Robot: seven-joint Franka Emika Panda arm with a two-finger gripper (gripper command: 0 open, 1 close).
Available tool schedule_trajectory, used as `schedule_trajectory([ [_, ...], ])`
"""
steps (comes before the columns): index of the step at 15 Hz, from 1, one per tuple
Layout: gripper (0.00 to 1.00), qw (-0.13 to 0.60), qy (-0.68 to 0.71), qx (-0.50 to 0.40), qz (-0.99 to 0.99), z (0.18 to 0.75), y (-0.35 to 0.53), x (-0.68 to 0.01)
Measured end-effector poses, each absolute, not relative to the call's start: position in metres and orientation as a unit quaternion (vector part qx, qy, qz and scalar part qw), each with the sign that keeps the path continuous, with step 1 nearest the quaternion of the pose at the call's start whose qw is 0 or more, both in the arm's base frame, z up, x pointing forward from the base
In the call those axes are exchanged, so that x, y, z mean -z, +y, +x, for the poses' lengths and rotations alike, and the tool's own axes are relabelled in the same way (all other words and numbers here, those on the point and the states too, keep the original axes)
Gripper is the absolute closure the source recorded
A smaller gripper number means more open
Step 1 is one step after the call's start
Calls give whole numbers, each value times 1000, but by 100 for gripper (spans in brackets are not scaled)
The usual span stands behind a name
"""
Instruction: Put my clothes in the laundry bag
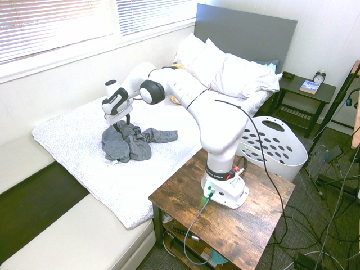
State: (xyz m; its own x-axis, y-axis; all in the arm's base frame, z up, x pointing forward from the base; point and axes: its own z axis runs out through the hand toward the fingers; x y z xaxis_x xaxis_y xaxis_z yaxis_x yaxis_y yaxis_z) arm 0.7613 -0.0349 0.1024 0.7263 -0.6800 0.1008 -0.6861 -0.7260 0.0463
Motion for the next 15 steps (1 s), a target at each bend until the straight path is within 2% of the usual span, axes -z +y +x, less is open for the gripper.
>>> schedule_trajectory([
  [1, 0, 42, -367, -36, 928, 766, -34, -96],
  [2, 100, 43, -368, -34, 928, 769, -34, -91],
  [15, 100, 47, -373, -21, 926, 785, -41, -72],
])
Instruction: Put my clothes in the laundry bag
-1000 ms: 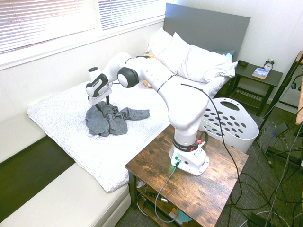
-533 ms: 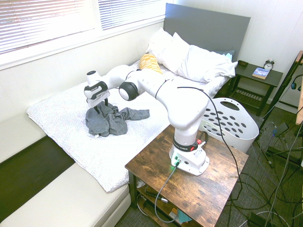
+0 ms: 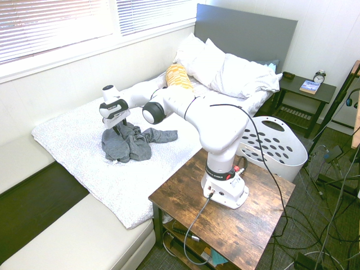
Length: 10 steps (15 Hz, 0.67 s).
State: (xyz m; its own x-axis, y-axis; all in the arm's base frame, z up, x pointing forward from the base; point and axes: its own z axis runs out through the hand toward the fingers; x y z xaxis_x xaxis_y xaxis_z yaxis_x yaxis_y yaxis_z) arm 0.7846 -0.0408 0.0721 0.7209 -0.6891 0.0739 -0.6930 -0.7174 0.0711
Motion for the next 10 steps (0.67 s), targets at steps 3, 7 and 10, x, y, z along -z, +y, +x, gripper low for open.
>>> schedule_trajectory([
  [3, 100, 43, -374, -18, 926, 784, -39, -70],
  [7, 100, 33, -380, -11, 924, 783, -37, -67],
  [10, 100, 30, -385, -5, 922, 780, -40, -63],
])
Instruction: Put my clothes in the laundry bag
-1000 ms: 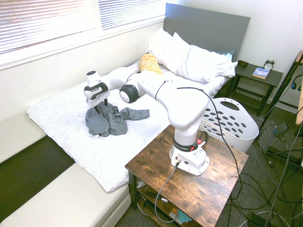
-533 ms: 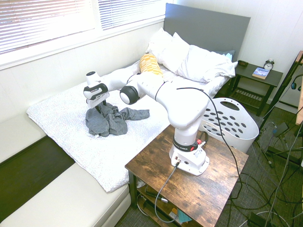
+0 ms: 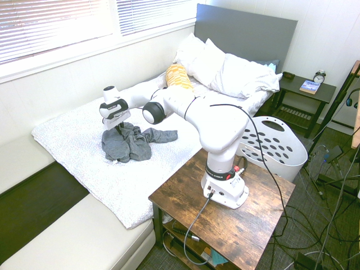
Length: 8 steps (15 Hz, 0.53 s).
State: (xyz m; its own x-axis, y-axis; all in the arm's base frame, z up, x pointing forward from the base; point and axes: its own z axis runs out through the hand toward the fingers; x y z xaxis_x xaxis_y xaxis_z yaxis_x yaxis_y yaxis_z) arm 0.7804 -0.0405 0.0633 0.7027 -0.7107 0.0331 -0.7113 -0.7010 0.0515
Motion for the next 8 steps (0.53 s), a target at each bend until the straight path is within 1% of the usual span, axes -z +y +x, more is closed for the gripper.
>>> schedule_trajectory([
  [4, 100, 35, -384, 11, 923, 777, -42, -68],
  [6, 100, 41, -379, 27, 924, 778, -39, -99],
  [8, 100, 52, -364, 51, 929, 775, -30, -144],
])
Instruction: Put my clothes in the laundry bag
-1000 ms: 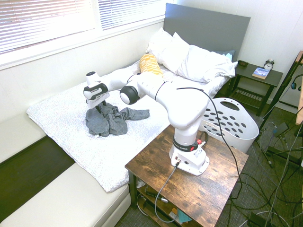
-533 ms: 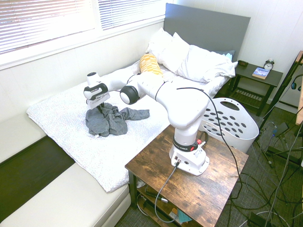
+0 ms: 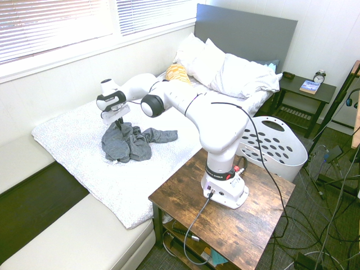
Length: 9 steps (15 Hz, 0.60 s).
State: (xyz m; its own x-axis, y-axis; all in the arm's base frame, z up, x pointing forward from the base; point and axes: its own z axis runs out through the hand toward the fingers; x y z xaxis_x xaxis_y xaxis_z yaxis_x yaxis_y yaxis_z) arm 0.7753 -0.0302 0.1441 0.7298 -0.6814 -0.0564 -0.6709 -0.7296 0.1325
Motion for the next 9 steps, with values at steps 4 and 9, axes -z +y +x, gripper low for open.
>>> schedule_trajectory([
  [4, 100, 85, -340, 98, 931, 753, -12, -218],
  [9, 100, 126, -294, 143, 937, 707, -18, -311],
])
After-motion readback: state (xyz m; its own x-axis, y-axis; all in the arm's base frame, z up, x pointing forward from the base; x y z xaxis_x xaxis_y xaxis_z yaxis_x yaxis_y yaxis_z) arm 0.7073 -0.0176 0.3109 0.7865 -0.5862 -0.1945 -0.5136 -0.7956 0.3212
